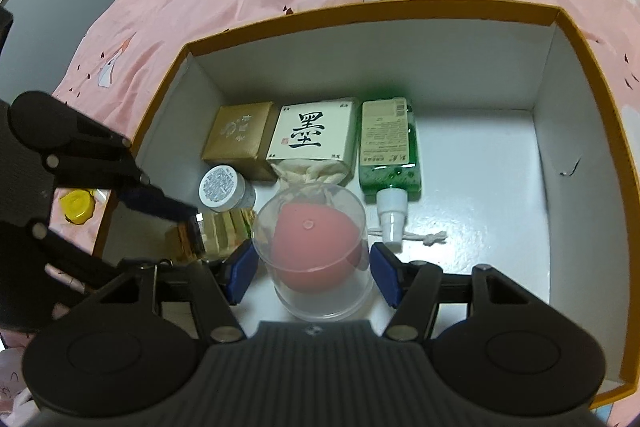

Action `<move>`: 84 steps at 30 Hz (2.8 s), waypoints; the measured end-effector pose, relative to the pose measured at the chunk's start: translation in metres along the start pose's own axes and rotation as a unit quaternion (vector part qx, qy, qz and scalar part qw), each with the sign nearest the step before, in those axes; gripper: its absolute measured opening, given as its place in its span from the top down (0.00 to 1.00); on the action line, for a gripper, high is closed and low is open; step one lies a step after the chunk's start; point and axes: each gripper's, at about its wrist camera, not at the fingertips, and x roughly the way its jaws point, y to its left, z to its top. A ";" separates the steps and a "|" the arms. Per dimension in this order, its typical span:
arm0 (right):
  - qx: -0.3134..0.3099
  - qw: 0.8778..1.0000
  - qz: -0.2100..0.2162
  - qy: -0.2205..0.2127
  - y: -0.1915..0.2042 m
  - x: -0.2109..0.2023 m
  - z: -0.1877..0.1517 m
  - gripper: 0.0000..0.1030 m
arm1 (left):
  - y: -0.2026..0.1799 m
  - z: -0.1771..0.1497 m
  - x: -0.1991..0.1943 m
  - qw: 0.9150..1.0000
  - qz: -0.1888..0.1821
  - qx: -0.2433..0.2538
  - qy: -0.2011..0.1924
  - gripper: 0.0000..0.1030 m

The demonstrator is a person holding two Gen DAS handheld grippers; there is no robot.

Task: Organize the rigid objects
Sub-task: 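Release the gold compact with the left tool while the right tool releases the pink cup, then move both tools back from the orange box to the item pile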

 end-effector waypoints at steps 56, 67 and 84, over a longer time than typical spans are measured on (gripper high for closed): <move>-0.089 0.995 -0.030 -0.033 0.082 -0.041 -0.003 0.25 | 0.022 -0.088 -0.097 0.980 0.044 -0.121 -0.151 0.64; -0.227 0.971 0.042 -0.066 0.186 -0.031 -0.019 0.45 | 0.058 -0.180 -0.121 0.960 0.084 -0.204 -0.173 0.64; -0.265 0.962 0.043 0.046 0.244 0.098 -0.053 0.32 | 0.102 -0.289 -0.090 0.958 0.126 -0.235 -0.109 0.35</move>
